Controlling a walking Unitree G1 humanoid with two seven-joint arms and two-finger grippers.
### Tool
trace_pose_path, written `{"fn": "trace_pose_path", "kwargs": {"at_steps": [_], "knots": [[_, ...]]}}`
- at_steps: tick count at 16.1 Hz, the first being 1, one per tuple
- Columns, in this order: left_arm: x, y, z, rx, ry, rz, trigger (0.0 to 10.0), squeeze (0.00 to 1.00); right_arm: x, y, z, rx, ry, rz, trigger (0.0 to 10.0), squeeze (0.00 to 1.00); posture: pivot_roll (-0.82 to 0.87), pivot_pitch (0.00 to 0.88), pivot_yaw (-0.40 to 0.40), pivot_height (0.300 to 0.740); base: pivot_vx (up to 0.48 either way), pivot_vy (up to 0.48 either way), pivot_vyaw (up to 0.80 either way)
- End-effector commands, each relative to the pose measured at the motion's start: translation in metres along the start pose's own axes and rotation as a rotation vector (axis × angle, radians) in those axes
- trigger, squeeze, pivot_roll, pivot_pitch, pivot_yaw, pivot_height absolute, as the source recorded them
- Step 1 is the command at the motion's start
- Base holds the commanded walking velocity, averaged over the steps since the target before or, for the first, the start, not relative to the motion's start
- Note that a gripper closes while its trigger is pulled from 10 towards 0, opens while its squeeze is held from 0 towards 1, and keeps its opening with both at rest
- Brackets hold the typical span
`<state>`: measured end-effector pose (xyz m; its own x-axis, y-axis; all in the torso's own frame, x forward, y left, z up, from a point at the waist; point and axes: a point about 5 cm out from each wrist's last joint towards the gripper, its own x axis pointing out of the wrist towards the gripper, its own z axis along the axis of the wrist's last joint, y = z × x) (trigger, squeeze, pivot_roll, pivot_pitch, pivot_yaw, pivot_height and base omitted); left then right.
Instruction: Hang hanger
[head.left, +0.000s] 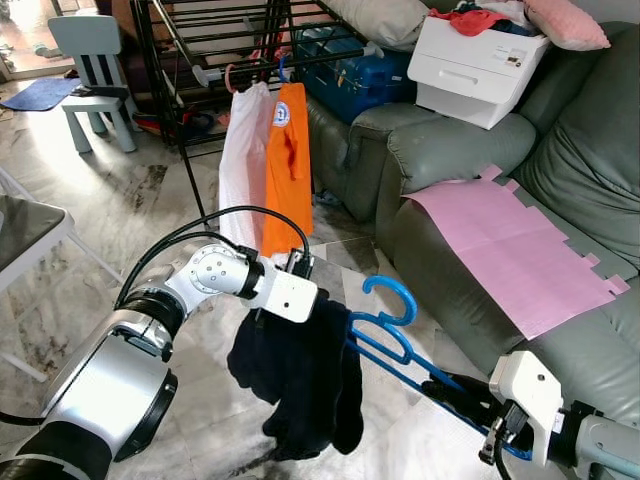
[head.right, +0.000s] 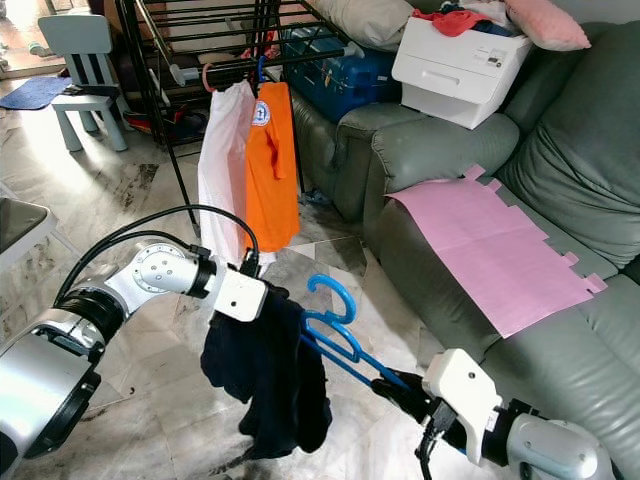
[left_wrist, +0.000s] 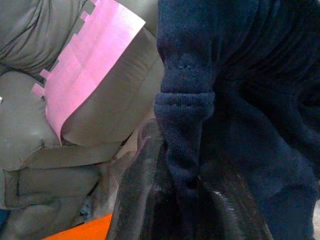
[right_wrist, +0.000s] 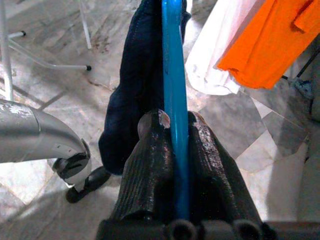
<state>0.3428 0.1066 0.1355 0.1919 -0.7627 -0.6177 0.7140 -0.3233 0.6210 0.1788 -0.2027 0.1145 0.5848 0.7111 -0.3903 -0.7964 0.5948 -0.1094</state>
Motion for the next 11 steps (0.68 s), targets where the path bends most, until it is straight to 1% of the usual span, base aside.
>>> {"fn": "trace_pose_path", "kwargs": {"at_steps": [1,2,3,4,5,7,9,10,11], "knots": [[-0.002,0.003,-0.002,-0.014,0.024,-0.005,0.0,0.00,0.000,-0.004,0.008,-0.038,-0.040,-0.011,10.0,0.00,-0.05,0.000,-0.035,0.740,0.000,0.000,0.00],[-0.003,0.003,-0.003,-0.016,0.031,0.002,0.0,0.00,-0.001,-0.005,0.008,-0.031,-0.035,-0.012,10.0,0.13,-0.05,0.000,-0.036,0.740,0.000,0.000,0.00],[-0.004,0.002,-0.005,-0.027,0.035,0.004,0.0,0.00,-0.002,-0.007,0.007,-0.015,-0.033,-0.014,10.0,1.00,-0.05,0.000,-0.037,0.740,0.000,0.000,0.00],[-0.005,0.001,-0.006,-0.027,0.039,0.003,0.0,0.00,-0.002,-0.008,0.008,-0.005,-0.032,-0.009,10.0,1.00,-0.05,0.000,-0.036,0.740,0.000,0.000,0.00],[-0.006,-0.002,-0.009,-0.058,0.049,-0.011,0.0,0.00,-0.004,-0.011,0.008,-0.026,-0.017,-0.013,10.0,1.00,-0.05,0.000,-0.035,0.740,0.000,0.000,0.00],[-0.007,-0.004,-0.011,-0.081,0.053,-0.017,0.0,0.00,-0.007,-0.013,0.008,-0.038,-0.007,-0.014,10.0,1.00,-0.05,0.000,-0.035,0.740,0.000,0.000,0.00],[-0.010,-0.005,-0.014,-0.099,0.071,-0.003,0.0,0.00,-0.011,-0.017,0.009,-0.062,0.007,-0.028,10.0,1.00,-0.05,0.000,-0.033,0.740,0.000,0.000,0.00],[-0.013,-0.004,-0.018,-0.126,0.089,0.022,0.0,0.00,-0.018,-0.024,0.011,-0.080,0.021,-0.051,10.0,1.00,-0.06,0.000,-0.030,0.740,0.000,0.000,0.00],[-0.014,-0.004,-0.019,-0.137,0.093,0.029,0.0,0.00,-0.020,-0.026,0.011,-0.085,0.027,-0.058,10.0,1.00,-0.06,0.000,-0.030,0.740,0.000,0.000,0.00]]}}
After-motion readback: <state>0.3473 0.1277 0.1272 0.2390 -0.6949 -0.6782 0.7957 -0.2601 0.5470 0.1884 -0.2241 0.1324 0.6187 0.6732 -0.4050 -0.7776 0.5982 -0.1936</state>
